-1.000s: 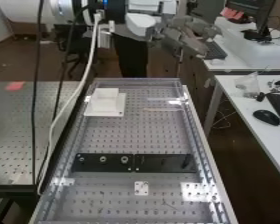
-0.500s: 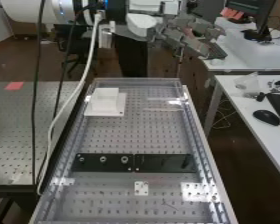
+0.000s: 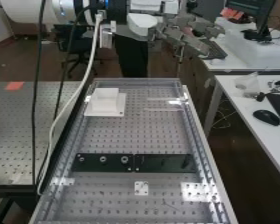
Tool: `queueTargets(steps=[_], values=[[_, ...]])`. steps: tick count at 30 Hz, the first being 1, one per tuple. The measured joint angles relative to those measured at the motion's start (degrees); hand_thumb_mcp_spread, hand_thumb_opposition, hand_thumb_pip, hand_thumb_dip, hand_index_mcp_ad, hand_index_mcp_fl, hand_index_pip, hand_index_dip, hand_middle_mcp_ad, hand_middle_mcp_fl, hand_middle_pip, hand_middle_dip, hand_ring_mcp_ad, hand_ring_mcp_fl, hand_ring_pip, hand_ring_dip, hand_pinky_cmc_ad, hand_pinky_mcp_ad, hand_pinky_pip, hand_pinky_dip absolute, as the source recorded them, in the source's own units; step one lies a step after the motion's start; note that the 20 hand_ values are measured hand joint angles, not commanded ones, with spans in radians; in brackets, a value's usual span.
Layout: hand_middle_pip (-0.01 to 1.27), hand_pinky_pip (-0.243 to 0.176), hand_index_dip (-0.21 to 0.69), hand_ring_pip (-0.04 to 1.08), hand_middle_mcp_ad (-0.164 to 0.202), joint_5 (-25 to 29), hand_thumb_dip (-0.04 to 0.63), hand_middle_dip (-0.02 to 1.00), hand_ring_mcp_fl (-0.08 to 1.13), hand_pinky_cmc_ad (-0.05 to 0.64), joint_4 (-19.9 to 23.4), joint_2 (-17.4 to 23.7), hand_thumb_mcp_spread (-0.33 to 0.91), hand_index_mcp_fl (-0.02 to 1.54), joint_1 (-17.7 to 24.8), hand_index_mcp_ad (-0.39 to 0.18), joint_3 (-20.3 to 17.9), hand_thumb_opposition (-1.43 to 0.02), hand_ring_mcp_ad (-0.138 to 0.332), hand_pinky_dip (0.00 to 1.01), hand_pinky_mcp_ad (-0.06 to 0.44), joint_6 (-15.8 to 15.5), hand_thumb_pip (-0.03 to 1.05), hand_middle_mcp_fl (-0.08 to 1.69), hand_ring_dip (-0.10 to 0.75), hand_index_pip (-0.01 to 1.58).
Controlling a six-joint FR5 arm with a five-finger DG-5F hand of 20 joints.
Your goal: Grab the chopstick and place it in the clear container
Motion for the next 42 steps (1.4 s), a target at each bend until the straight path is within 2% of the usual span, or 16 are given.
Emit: queueTargets(steps=[4, 8, 18, 21, 23, 42], values=[[0.13, -0.047, 0.188, 0.11, 0.017, -0.04, 0.07, 0.22, 0.02, 0.506, 0.02, 0.03, 0.28, 0.39, 0.11, -0.201, -0.02, -0.7, 0.113, 0.18, 0.393, -0.01, 0.29, 0.24, 0.136, 0.05], [0.14, -0.047, 0.183, 0.11, 0.03, 2.86, 0.07, 0.22, 0.02, 0.506, 0.07, 0.17, 0.29, 0.39, 0.4, -0.187, -0.02, -0.7, 0.113, 0.18, 0.396, -0.07, 0.29, 0.24, 0.136, 0.05], [0.14, -0.044, 0.182, 0.11, 0.037, 2.61, 0.07, 0.22, 0.02, 0.508, -0.07, 0.1, 0.29, 0.39, 0.53, -0.187, 0.07, -0.7, 0.112, 0.18, 0.396, 0.08, 0.29, 0.24, 0.136, 0.05], [0.14, -0.044, 0.182, 0.11, 0.026, 2.39, 0.07, 0.22, 0.02, 0.508, 0.05, 0.11, 0.28, 0.39, 0.52, -0.201, 0.04, -0.7, 0.106, 0.18, 0.396, 0.04, 0.29, 0.24, 0.136, 0.05], [0.14, -0.044, 0.182, 0.11, 0.038, 2.67, 0.07, 0.22, 0.02, 0.508, 0.1, 0.15, 0.28, 0.39, 0.5, -0.187, 0.01, -0.7, 0.115, 0.18, 0.396, 0.03, 0.29, 0.24, 0.136, 0.05], [0.14, -0.044, 0.182, 0.11, 0.038, 1.21, 0.068, 0.22, 0.02, 0.508, 0.43, 0.46, 0.28, 0.39, 0.36, -0.187, -0.18, -0.7, 0.115, 0.18, 0.396, 0.39, 0.29, 0.24, 0.136, 0.05]])
